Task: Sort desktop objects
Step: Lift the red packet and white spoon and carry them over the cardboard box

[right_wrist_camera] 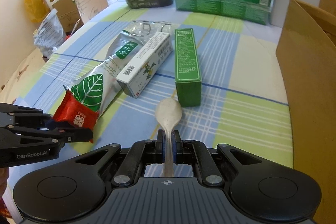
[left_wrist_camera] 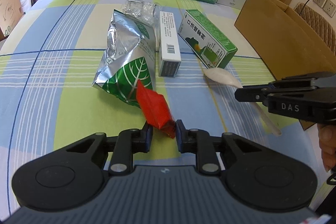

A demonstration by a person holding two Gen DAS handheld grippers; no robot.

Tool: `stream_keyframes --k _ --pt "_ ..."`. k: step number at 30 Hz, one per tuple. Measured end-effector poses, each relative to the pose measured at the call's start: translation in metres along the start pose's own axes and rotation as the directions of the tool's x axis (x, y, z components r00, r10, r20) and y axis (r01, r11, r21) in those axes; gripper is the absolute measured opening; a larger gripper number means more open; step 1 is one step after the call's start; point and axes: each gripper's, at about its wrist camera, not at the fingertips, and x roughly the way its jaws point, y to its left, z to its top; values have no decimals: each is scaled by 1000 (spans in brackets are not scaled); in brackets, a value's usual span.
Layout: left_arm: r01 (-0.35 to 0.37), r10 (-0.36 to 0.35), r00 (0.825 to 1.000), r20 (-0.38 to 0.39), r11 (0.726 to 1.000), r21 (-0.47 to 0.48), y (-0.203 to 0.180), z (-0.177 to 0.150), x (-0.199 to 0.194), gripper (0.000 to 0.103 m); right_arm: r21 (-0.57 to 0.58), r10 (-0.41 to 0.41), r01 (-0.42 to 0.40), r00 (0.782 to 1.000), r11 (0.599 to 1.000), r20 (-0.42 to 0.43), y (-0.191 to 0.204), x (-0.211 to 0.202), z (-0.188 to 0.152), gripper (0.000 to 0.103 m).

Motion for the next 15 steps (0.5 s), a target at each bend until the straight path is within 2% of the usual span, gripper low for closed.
stream_keyframes --k 2,6,10,15 --pt "-9 9 1000 5 1000 -5 0 1 1 20 -2 -2 2 1000 1000 -7 1 2 -1 3" --pt "-24 25 1000 16 999 -34 4 3 2 30 -10 1 -2 1000 1000 -15 1 4 -1 3" --pt "-21 23 1000 18 996 -85 11 5 4 30 -19 5 -5 1000 1000 -17 3 6 -2 3" --pt "-5 7 1000 23 994 -105 13 7 4 30 -28 12 -13 1000 1000 -23 5 7 -2 3"
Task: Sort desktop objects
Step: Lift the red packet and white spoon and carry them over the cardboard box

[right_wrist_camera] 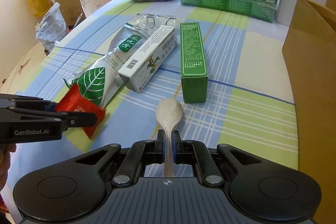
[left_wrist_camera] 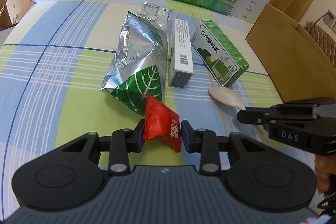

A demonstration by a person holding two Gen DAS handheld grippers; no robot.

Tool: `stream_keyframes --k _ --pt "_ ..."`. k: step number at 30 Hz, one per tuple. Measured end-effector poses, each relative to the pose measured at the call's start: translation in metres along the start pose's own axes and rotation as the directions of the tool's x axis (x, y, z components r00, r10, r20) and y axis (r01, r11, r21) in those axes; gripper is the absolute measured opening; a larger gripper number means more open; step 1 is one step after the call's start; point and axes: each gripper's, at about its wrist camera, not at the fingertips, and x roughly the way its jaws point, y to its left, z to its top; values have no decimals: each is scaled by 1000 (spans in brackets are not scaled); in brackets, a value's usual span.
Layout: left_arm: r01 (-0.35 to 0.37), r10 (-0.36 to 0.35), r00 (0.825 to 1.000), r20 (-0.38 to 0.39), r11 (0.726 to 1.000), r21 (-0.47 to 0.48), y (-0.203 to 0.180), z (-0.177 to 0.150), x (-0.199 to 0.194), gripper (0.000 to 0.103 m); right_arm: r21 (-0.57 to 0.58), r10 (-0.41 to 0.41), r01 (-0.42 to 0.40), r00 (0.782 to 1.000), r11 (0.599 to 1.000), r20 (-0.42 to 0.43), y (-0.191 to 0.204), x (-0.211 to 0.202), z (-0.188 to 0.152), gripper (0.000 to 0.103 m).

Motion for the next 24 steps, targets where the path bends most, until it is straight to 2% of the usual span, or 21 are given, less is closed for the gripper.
stream_keyframes --k 2,4,7,20,24 --pt "4 -4 1000 -3 1000 -3 0 -1 1 28 -2 1 -1 1000 1000 0 1 0 0 3" --pt "19 -19 1000 -8 1000 -9 0 -1 3 21 -1 1 -1 1000 1000 2 1 -1 1 3" --pt "22 -22 1000 -6 1000 -3 -2 -2 2 17 0 0 0 1000 1000 6 1 -1 1 3" --pt "19 -20 1000 10 1000 16 -5 -1 -1 15 6 4 -4 1000 1000 20 2 -5 5 3" --pt "13 -13 1000 2 1000 5 -4 0 2 18 6 4 -4 1000 1000 20 3 -6 5 3"
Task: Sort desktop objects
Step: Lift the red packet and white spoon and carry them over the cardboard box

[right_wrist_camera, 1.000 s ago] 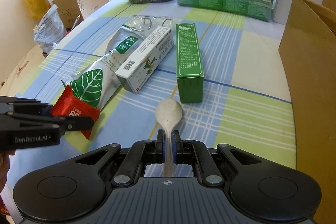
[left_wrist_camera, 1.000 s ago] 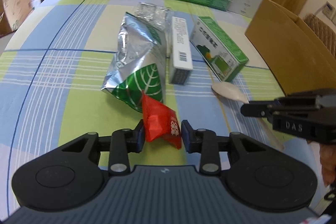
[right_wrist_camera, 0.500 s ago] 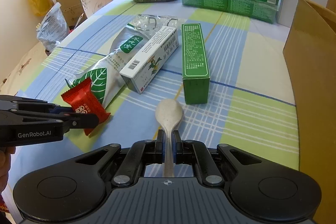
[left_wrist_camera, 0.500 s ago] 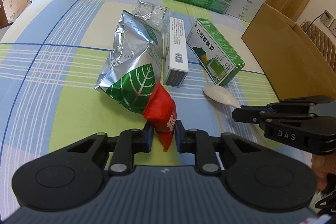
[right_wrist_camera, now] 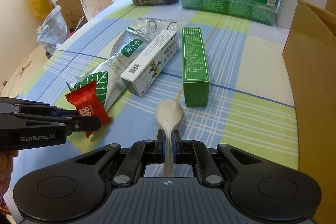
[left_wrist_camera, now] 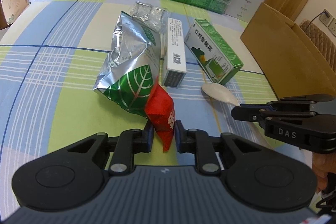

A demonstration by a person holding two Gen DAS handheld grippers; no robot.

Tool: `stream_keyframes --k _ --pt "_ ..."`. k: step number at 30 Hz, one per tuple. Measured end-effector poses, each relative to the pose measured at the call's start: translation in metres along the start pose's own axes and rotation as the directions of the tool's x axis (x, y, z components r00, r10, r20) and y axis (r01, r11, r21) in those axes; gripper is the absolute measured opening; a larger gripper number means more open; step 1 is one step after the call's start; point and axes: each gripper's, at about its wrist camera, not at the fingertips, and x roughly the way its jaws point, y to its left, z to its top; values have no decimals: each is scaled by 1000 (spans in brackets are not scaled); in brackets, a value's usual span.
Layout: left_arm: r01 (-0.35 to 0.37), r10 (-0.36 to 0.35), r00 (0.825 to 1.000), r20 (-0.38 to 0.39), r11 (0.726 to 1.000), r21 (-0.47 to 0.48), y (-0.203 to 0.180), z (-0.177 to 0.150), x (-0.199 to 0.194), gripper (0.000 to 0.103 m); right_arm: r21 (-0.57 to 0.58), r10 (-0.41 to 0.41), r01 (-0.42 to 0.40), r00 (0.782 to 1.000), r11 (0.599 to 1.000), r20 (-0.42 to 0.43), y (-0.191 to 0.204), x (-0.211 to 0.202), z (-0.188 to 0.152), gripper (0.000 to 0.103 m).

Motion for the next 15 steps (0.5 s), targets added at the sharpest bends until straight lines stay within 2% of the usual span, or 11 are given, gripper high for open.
stream_keyframes --k 2,5,12,15 --pt "-16 16 1000 7 1000 -8 1 1 1 24 0 0 0 1000 1000 -1 0 0 0 3" --pt "-30 31 999 20 999 -35 5 2 2 25 2 0 0 1000 1000 -3 -1 0 1 3" --pt "-12 16 999 36 995 -102 13 3 2 25 -6 9 -9 1000 1000 -2 2 2 2 3" --pt "-6 11 999 44 992 -125 14 4 0 30 -20 14 -14 1000 1000 -7 5 4 2 3"
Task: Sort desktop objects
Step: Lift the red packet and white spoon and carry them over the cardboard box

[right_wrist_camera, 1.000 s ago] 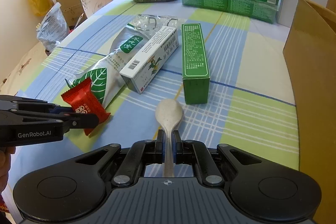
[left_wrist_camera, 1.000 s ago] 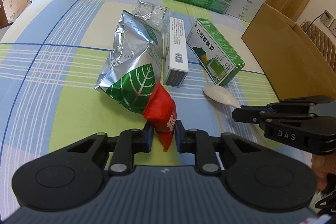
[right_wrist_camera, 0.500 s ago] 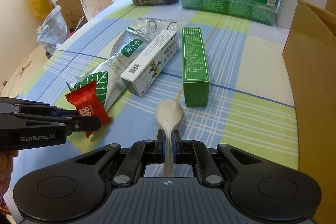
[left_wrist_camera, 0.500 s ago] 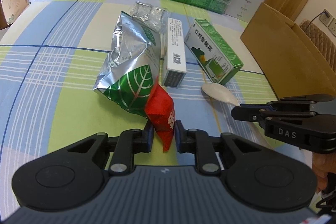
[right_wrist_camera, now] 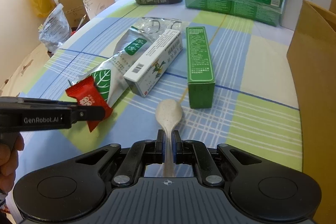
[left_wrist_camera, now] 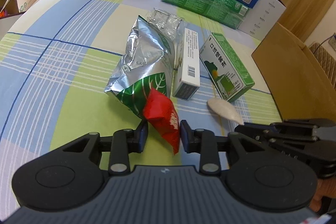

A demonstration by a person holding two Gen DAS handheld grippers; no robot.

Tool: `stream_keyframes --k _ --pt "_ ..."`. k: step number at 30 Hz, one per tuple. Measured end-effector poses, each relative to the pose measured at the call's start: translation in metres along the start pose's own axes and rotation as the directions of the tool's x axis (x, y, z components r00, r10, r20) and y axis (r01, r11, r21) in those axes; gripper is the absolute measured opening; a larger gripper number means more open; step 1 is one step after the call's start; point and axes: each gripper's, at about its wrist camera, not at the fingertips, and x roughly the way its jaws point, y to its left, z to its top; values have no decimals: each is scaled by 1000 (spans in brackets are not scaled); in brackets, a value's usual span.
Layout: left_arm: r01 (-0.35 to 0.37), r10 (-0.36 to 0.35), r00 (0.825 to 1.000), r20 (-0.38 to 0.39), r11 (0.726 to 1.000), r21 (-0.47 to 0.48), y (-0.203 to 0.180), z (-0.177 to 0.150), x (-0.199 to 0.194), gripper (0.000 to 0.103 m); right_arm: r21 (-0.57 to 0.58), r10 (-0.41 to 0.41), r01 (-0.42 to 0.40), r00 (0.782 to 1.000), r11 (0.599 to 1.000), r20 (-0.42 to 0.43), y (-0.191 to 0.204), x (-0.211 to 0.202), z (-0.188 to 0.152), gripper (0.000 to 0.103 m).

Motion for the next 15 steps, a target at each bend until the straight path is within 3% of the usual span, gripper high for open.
stream_keyframes --k 6,15 --pt "9 -8 1000 8 999 -37 5 1 0 38 -3 2 -2 1000 1000 1 1 1 1 3" --pt "26 -26 999 -26 1000 -8 -1 -2 2 27 -2 1 -1 1000 1000 5 2 1 1 3"
